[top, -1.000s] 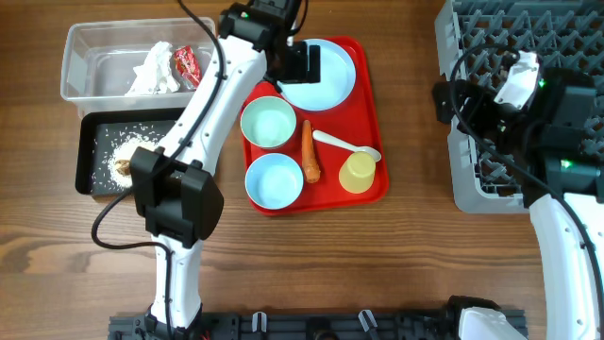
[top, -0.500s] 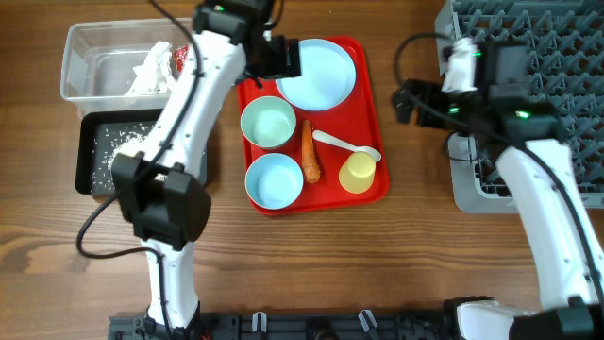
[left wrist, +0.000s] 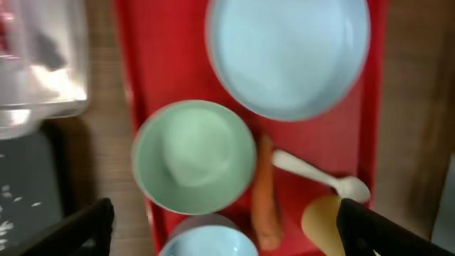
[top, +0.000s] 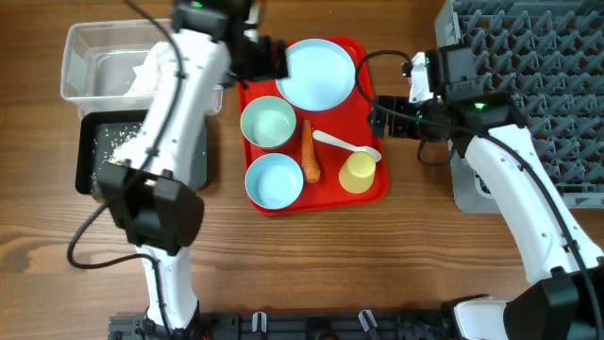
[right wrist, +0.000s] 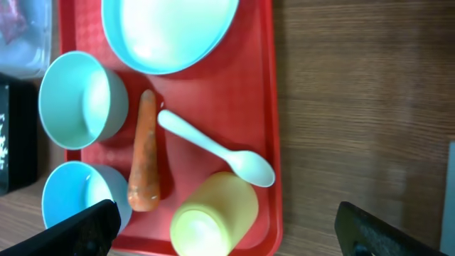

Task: Sort waste into correct bins and load items into the dishwasher rack
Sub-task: 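Move the left gripper back over the red tray toward the carrot, then lower the left gripper and grasp the carrot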

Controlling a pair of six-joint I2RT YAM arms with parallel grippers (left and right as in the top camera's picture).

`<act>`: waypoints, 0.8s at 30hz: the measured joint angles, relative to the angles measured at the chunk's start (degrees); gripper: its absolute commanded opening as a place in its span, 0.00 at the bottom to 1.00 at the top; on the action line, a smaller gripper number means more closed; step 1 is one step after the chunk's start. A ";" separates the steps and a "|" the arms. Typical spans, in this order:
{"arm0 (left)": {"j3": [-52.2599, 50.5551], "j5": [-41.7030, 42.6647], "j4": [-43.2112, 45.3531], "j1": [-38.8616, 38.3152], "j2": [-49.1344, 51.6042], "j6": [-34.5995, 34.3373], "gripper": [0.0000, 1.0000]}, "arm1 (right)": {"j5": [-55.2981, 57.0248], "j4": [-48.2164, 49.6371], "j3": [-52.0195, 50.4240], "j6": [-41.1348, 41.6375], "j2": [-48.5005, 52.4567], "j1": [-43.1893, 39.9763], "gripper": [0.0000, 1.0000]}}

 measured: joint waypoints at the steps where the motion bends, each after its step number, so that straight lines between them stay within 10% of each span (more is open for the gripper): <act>1: 0.00 0.02 -0.26 -1.60 -0.02 0.57 0.99 | -0.04 0.00 0.00 0.13 0.00 -0.63 1.00; 24: -11.43 -0.85 3.80 -13.29 -0.20 3.15 0.96 | -4.20 1.55 0.09 0.35 0.00 -8.35 1.00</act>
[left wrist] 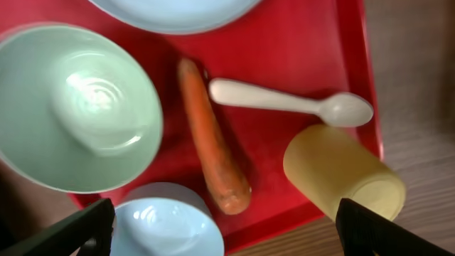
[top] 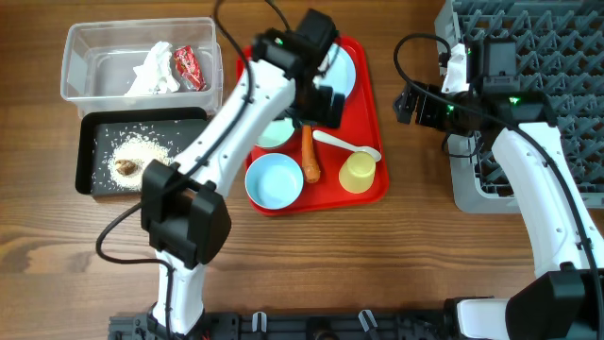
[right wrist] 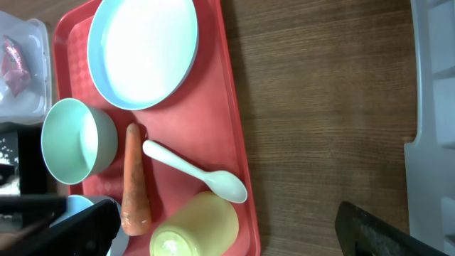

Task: Sort waste into correct bins and load items into the dishwasher rack
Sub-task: 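Lower the left gripper and grasp the carrot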

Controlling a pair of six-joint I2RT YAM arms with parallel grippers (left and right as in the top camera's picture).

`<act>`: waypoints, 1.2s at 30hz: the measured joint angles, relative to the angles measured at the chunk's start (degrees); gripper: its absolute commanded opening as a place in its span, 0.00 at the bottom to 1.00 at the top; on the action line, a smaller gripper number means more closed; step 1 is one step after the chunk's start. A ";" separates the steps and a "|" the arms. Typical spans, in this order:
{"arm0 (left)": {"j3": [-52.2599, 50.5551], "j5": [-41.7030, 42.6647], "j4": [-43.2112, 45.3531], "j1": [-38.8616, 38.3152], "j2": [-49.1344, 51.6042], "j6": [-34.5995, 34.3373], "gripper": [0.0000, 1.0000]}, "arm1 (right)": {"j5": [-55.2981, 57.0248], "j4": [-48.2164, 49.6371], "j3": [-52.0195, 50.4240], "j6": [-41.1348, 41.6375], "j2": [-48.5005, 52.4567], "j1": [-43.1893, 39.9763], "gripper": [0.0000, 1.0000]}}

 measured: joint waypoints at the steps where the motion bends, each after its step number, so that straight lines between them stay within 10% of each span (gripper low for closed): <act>1: -1.36 0.00 0.98 -0.74 0.00 0.00 0.95 | 0.00 0.04 0.00 0.00 0.00 0.00 1.00; 28: -19.98 -1.09 18.16 -3.89 0.04 -8.85 0.85 | 0.04 0.63 0.00 0.46 0.00 0.00 1.00; 36: -19.96 -2.60 18.78 -3.89 2.25 -9.31 0.55 | 0.04 0.74 0.00 0.46 0.00 0.00 1.00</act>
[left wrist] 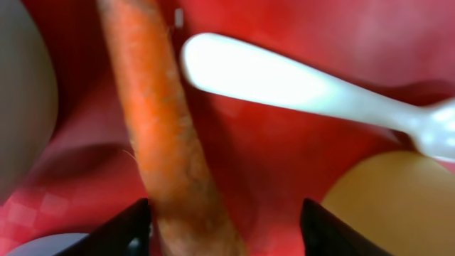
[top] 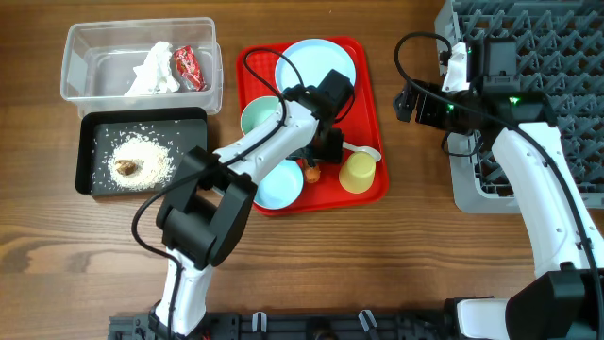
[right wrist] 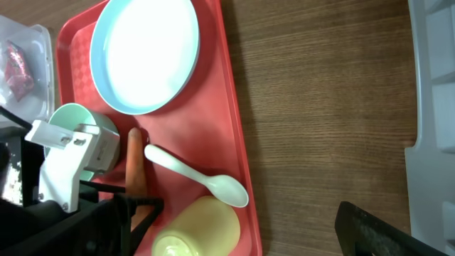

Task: Sort waste into correct bins and load items into the dishwasher rack
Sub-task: 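Lower the left gripper and grasp the carrot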

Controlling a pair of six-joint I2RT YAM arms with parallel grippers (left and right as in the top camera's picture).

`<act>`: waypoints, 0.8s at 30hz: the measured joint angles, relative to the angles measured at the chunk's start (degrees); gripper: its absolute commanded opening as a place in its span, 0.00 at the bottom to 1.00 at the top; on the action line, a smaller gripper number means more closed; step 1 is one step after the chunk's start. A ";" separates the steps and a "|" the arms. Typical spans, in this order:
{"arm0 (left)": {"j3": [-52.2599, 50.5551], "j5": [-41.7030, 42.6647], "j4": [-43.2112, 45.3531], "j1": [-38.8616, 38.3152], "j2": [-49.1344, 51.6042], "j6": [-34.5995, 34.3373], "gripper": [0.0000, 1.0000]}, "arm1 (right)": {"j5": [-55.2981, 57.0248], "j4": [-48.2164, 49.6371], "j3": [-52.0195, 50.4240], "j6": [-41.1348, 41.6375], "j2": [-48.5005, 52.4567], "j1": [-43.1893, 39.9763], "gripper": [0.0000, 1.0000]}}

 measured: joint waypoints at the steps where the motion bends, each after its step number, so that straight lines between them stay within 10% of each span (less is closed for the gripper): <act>1: -0.02 -0.28 0.02 0.00 0.15 -0.20 0.54 | 0.00 0.00 0.00 0.00 0.00 0.00 1.00; 9: -0.02 -2.47 0.15 0.00 2.29 -0.17 0.41 | 0.00 0.00 0.00 -0.02 0.00 0.00 1.00; 14: 0.00 -3.06 0.00 0.00 2.40 0.59 0.06 | 0.00 -0.02 0.00 0.00 0.00 0.00 1.00; 24: 0.33 -3.17 -0.46 0.02 2.36 0.81 0.07 | -0.02 0.46 0.00 0.00 0.00 0.00 1.00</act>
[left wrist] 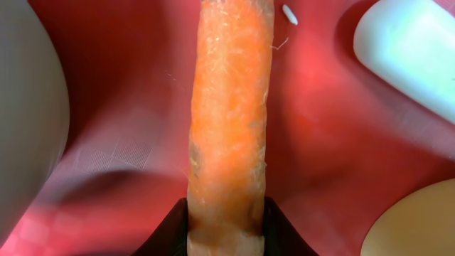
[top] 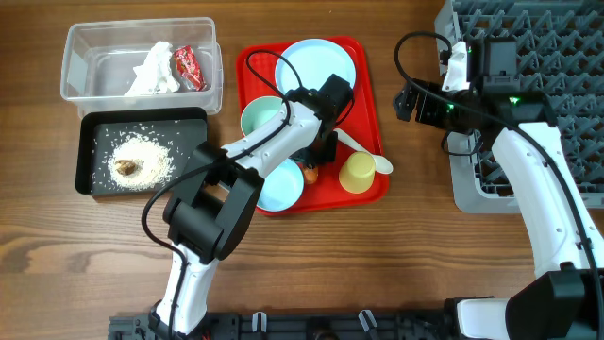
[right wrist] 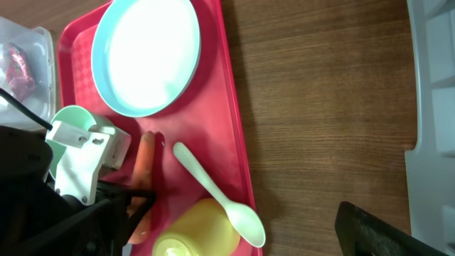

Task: Sort waste into correct bins and load items into the dishwasher rack
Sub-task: 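Lower the left gripper and grasp the carrot, then carry the carrot with the left gripper and place it on the black tray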

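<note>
An orange carrot (left wrist: 231,121) lies on the red tray (top: 363,94) between the green bowl (top: 260,118) and a white spoon (top: 363,151). My left gripper (top: 316,156) is down on the tray, shut on the carrot's thick end, its dark fingers (left wrist: 281,231) pressing both sides. The spoon (right wrist: 213,188) lies slanted, its bowl over the tray's right rim beside the tipped yellow cup (top: 359,173). My right gripper (top: 408,102) hovers open right of the tray, holding nothing.
The tray also carries a blue plate (top: 316,66) at the back and a blue bowl (top: 278,184) at the front. At the left sit a clear bin (top: 142,57) with wrappers and a black tray (top: 142,156) with rice. The grey dishwasher rack (top: 538,57) stands at the right.
My left gripper has shut on the carrot, where before its fingers stood apart beside it. The spoon has swung, its bowl now at the tray's right rim. The right arm is unmoved.
My left gripper was open above the back of the tray, near the plate. Then it hung open over the carrot and spoon, while the right arm had drawn back toward the rack. It then sat low around the carrot, and now grips it.
</note>
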Controlling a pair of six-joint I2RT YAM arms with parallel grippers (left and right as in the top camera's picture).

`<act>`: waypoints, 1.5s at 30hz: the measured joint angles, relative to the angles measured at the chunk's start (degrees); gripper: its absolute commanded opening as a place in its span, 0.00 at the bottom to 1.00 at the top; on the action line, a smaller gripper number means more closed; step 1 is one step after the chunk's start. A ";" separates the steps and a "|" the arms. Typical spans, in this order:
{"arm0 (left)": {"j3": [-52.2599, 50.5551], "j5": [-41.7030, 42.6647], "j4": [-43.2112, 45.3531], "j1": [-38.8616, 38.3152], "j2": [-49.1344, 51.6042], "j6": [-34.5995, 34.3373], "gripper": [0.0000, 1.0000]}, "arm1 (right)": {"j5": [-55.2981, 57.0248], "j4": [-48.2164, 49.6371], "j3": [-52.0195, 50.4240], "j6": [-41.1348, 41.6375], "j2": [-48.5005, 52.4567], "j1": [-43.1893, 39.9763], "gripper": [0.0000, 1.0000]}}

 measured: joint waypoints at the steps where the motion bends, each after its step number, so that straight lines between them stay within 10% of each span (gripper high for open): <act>1: 0.28 0.00 -0.59 0.00 0.00 0.00 0.08 | 0.00 -0.02 0.00 0.00 0.00 0.00 1.00; 19: 8.59 -0.52 -11.82 4.83 -12.41 -0.07 0.04 | 0.00 -0.07 0.00 -0.02 0.00 0.00 1.00; 28: 8.94 -5.27 -30.27 21.05 -17.57 -0.59 0.04 | 0.00 0.00 0.00 0.00 0.00 0.00 1.00; 40: -6.14 -7.28 -18.53 34.27 -17.57 -0.98 0.08 | 0.04 -0.24 0.00 -0.02 0.00 0.00 1.00; 45: -13.44 -7.30 -9.09 36.96 -17.57 -1.07 0.26 | 0.22 -0.68 0.00 -0.02 0.00 0.00 1.00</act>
